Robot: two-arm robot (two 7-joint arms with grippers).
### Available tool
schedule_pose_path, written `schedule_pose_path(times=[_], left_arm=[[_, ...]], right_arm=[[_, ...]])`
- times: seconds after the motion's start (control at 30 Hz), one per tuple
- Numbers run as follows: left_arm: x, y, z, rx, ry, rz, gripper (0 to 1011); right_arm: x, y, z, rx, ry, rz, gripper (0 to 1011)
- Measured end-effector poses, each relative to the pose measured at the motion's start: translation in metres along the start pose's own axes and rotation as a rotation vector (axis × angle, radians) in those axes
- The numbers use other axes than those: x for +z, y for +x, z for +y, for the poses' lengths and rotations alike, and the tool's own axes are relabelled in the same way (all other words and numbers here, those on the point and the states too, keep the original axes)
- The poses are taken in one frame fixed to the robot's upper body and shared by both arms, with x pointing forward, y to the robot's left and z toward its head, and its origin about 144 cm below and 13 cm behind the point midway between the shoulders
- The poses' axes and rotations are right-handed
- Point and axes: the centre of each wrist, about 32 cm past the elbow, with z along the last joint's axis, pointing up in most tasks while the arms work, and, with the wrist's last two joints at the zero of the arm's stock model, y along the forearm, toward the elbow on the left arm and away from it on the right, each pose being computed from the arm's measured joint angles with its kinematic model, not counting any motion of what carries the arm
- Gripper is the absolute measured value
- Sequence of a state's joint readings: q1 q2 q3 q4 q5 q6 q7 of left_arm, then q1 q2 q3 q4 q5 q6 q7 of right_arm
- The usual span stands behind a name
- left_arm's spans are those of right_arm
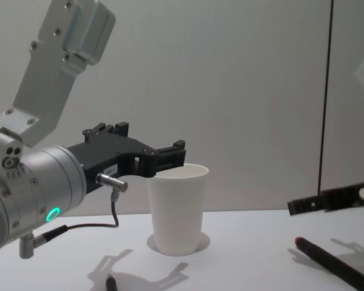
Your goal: Place the pen into the pen holder.
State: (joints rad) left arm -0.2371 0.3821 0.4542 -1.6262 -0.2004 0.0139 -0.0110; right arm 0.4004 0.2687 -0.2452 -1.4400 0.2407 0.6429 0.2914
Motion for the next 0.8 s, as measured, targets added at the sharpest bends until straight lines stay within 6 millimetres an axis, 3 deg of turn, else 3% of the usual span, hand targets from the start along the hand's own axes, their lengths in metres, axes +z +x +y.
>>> schedule_pose_path(times=[0.8], left_arm=[[0.0, 0.0, 0.0, 0.0, 0.0, 0.0, 1001]], right_arm=[[-0.02, 0.001, 0.009, 0.021, -0.099, 0.008, 1002]])
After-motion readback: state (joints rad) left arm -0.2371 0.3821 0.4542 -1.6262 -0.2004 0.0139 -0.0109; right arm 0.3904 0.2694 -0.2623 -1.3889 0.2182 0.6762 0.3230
